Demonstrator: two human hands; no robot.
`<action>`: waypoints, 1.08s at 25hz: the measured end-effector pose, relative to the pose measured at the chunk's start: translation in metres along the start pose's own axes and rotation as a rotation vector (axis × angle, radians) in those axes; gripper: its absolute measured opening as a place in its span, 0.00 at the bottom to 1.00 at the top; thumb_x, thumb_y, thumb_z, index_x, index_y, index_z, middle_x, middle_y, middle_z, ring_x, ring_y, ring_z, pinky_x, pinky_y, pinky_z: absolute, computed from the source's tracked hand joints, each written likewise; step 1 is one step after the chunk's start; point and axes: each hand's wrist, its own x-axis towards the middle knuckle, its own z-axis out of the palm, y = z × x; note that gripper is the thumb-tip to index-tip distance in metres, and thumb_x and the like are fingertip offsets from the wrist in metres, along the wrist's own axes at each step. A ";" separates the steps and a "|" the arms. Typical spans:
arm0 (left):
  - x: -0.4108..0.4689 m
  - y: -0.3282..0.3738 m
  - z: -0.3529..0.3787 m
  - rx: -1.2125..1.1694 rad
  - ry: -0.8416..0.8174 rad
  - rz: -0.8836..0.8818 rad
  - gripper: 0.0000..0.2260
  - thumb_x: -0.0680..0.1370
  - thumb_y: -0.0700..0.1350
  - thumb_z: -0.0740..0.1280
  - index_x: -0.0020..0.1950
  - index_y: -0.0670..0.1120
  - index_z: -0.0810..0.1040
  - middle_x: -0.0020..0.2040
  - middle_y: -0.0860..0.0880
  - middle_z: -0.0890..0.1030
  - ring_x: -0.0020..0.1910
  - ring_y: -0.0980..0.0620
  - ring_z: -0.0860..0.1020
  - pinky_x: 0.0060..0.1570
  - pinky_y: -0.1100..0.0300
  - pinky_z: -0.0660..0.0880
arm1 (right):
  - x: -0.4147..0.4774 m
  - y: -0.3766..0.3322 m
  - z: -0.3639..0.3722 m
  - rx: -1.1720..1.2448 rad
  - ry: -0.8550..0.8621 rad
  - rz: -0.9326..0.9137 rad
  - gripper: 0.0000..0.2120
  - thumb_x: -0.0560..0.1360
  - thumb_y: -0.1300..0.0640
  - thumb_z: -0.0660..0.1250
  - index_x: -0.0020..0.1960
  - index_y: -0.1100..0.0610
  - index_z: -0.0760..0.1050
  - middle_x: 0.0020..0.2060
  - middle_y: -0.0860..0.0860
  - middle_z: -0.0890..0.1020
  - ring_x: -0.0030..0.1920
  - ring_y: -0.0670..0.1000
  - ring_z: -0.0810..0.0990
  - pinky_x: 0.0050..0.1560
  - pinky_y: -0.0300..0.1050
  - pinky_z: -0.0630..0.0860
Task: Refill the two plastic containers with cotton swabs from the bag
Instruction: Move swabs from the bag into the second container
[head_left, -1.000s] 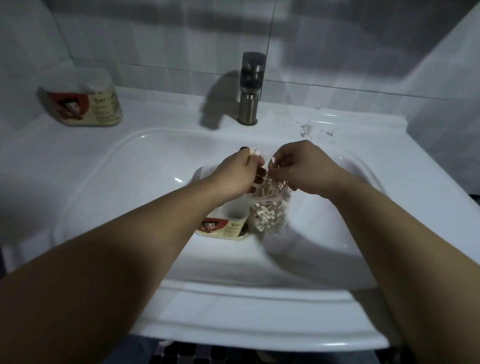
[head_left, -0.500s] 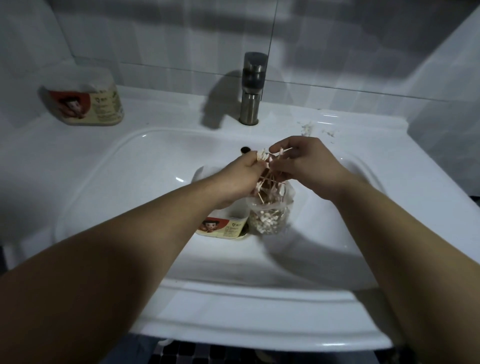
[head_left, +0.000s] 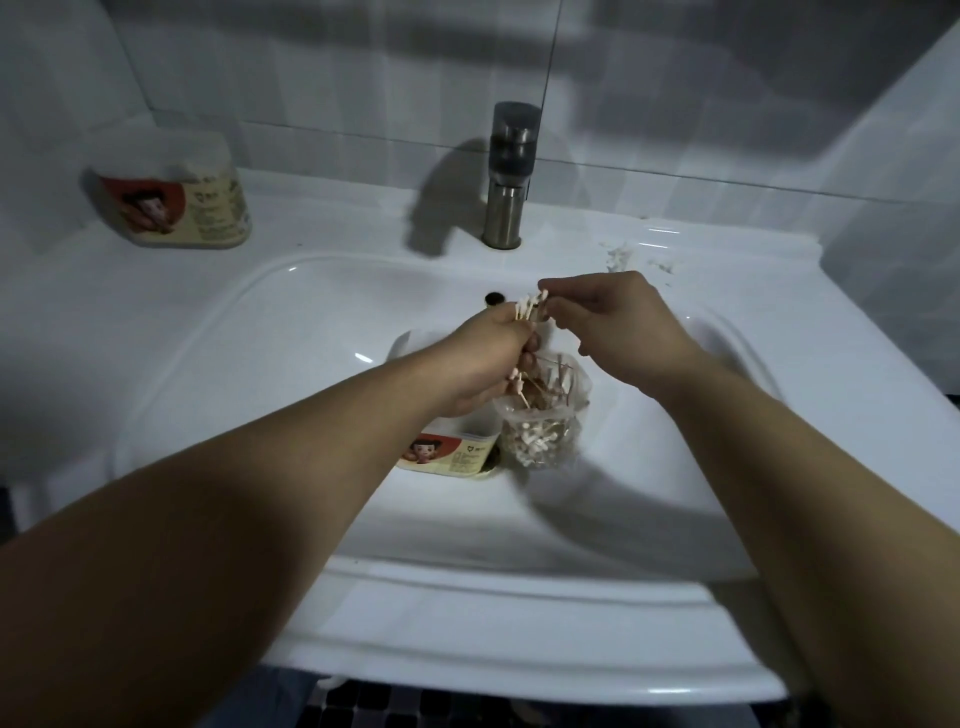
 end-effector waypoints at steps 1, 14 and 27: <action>0.000 0.001 0.000 -0.016 0.019 0.003 0.13 0.84 0.35 0.52 0.58 0.46 0.74 0.37 0.50 0.70 0.31 0.55 0.67 0.36 0.59 0.68 | -0.001 -0.002 0.001 -0.001 -0.009 -0.002 0.11 0.80 0.55 0.66 0.58 0.48 0.85 0.45 0.40 0.86 0.45 0.40 0.83 0.52 0.44 0.79; 0.004 0.012 -0.003 -0.363 0.103 0.064 0.12 0.85 0.35 0.52 0.58 0.46 0.72 0.35 0.50 0.69 0.31 0.54 0.68 0.38 0.58 0.72 | -0.014 -0.015 0.000 -0.399 -0.342 -0.020 0.18 0.75 0.53 0.70 0.26 0.47 0.76 0.21 0.41 0.74 0.26 0.41 0.73 0.28 0.31 0.65; 0.011 0.021 -0.017 -0.223 0.351 0.109 0.05 0.85 0.43 0.58 0.54 0.49 0.74 0.38 0.52 0.69 0.35 0.55 0.65 0.36 0.60 0.65 | -0.013 -0.019 -0.005 -0.296 -0.242 0.051 0.04 0.72 0.54 0.72 0.39 0.50 0.84 0.36 0.45 0.84 0.38 0.43 0.81 0.35 0.37 0.72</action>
